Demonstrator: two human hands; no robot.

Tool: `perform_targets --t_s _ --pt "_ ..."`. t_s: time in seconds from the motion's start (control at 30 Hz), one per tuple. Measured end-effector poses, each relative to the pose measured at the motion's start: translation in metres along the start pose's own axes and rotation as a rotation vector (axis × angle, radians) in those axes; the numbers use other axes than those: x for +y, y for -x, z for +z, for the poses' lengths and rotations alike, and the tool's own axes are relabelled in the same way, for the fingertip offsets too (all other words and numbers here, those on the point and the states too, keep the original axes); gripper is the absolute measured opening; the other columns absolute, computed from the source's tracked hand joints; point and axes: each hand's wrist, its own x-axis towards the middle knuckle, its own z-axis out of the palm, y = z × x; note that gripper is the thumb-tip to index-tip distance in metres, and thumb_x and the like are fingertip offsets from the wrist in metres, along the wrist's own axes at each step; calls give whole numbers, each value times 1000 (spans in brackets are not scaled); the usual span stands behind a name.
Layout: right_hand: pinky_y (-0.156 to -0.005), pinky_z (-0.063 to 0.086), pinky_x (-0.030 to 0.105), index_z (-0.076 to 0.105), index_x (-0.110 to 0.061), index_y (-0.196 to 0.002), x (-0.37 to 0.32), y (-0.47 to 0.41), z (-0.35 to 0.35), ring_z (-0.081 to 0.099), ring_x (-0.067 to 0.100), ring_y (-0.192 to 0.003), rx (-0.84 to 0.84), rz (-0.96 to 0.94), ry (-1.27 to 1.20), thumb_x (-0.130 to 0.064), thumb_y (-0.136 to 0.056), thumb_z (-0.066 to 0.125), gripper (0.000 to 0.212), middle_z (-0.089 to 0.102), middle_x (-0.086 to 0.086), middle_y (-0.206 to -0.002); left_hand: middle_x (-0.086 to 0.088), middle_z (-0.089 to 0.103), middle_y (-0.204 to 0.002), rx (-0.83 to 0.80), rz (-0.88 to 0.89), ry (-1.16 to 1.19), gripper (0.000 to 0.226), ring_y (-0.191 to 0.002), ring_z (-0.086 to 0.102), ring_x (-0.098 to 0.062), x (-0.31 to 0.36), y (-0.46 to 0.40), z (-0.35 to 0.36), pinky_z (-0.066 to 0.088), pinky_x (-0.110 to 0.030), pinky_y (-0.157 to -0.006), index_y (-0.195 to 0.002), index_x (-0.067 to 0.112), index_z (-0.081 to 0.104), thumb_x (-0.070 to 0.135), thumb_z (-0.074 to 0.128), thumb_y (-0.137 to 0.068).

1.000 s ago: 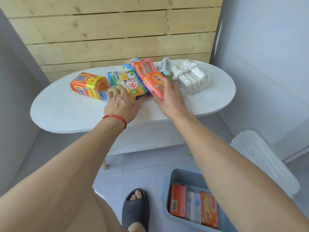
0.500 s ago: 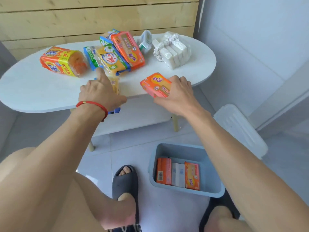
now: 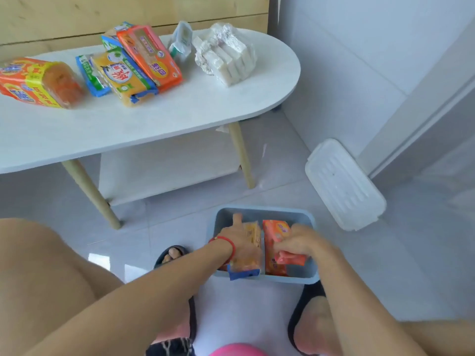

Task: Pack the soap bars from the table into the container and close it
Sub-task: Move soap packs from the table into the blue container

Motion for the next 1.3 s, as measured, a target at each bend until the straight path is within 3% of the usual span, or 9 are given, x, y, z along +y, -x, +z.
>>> perform_targets --t_s 0.1,0.23,0.47,0.57,0.67,0.8,0.9,1.1,1.3 --pt "-73 54 31 63 -10 -116 9 -21 29 69 26 -94 68 81 -42 -45 -66 78 63 68 9 -106 -12 54 -130 31 -56 -29 111 -115 57 -32 -2 -27 29 49 -38 -95 -151 35 8 46 76 -63" --pt "-98 53 40 34 -3 -144 14 -42 55 58 33 -123 166 150 -99 -50 -73 81 97 52 15 -137 -13 49 -128 110 -91 -61 113 -113 57 -33 -3 -57 54 53 -41 -96 -144 35 21 52 75 -46" --pt "-116 39 44 -11 -5 -158 31 -58 73 43 36 -140 -46 173 -100 -51 -87 71 117 33 19 -156 -24 33 -140 128 33 -367 109 -124 49 -41 -3 -78 74 47 -43 -98 -153 13 12 52 75 -73" --pt "-110 47 42 -1 -12 -159 33 -64 61 55 32 -130 -64 150 -183 -37 -97 61 91 50 15 -146 -24 31 -148 99 42 -432 97 -122 55 -38 -5 -89 70 50 -41 -98 -152 2 16 45 70 -84" --pt "-106 50 44 -2 -16 -161 28 -70 52 57 34 -128 -11 85 -67 -28 -98 61 90 49 18 -147 -20 35 -147 111 78 -497 91 -122 54 -35 -14 -93 66 52 -42 -96 -149 8 23 47 71 -82" --pt "-117 39 52 10 -30 -162 20 -79 52 32 38 -149 -15 -43 99 -34 -95 65 87 17 13 -166 -14 29 -145 164 161 -719 106 -133 33 -33 -35 -89 63 39 -48 -107 -150 20 19 64 71 -69" --pt "-120 32 53 23 -30 -159 23 -84 62 24 33 -151 -23 -123 101 -46 -86 71 89 22 4 -165 -14 17 -157 224 183 -834 99 -142 20 -39 -44 -92 64 30 -57 -111 -150 27 18 60 70 -73" --pt "-117 40 50 1 -49 -159 28 -87 74 36 34 -146 -151 -107 107 -54 -85 72 103 11 3 -165 -10 28 -155 4 212 -960 121 -141 27 -36 -45 -107 54 23 -59 -112 -153 27 12 60 80 -59" --pt "-113 44 49 34 -45 -146 28 -86 87 46 33 -135 -180 -94 59 -53 -80 76 79 24 7 -151 -8 38 -150 -100 224 -856 111 -140 29 -34 -51 -125 50 16 -62 -114 -144 27 22 30 92 -58"
